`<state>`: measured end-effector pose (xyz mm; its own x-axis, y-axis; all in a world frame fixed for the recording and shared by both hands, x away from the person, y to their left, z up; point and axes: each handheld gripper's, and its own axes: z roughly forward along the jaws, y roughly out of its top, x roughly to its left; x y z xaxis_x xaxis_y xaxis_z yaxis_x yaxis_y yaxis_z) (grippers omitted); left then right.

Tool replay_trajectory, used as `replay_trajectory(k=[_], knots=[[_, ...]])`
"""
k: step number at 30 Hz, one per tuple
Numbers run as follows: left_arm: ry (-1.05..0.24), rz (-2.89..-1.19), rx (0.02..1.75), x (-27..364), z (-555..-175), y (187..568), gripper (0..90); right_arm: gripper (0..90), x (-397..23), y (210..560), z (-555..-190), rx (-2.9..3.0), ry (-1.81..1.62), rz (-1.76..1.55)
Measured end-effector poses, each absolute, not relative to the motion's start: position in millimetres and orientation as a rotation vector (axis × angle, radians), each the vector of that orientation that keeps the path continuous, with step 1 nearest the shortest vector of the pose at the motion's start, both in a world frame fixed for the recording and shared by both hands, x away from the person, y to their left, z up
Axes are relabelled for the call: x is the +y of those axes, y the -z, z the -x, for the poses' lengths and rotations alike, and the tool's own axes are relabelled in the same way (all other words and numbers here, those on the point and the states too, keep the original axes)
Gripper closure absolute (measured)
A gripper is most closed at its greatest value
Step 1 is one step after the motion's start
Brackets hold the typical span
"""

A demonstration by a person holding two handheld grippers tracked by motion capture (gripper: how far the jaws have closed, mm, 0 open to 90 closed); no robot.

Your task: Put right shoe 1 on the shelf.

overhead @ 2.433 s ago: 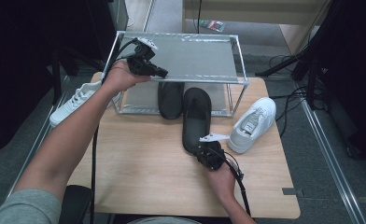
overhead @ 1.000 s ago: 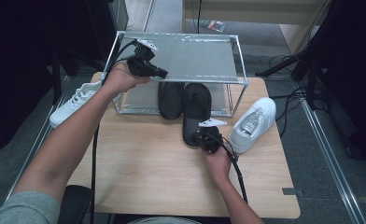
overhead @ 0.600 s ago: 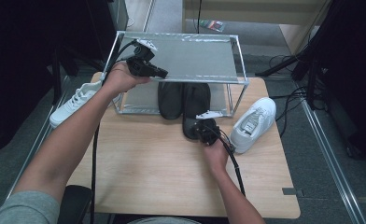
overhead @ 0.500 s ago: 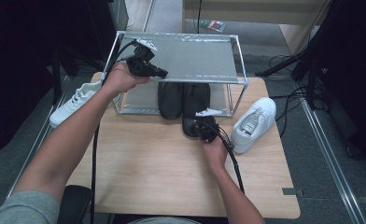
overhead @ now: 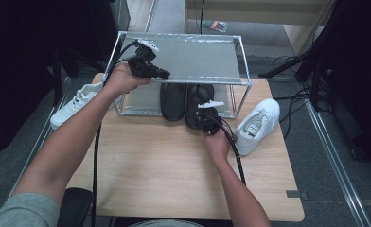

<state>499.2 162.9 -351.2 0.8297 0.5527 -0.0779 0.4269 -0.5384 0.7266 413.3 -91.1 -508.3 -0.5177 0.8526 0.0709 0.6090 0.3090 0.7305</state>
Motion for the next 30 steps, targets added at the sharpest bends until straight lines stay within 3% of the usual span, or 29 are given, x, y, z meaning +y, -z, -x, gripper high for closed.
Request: replay_trajectory(k=[15, 30], knots=[[-0.208, -2.219, 0.724, 161.8, -498.8, 350.9, 89.9, 90.0, -117.3, 510.9, -369.6, 2.23, -1.137, -1.388], [-0.218, -2.223, 0.728, 161.3, -498.3, 350.6, 88.9, 90.0, -106.3, 517.5, -401.5, 2.186, -1.063, -1.46]])
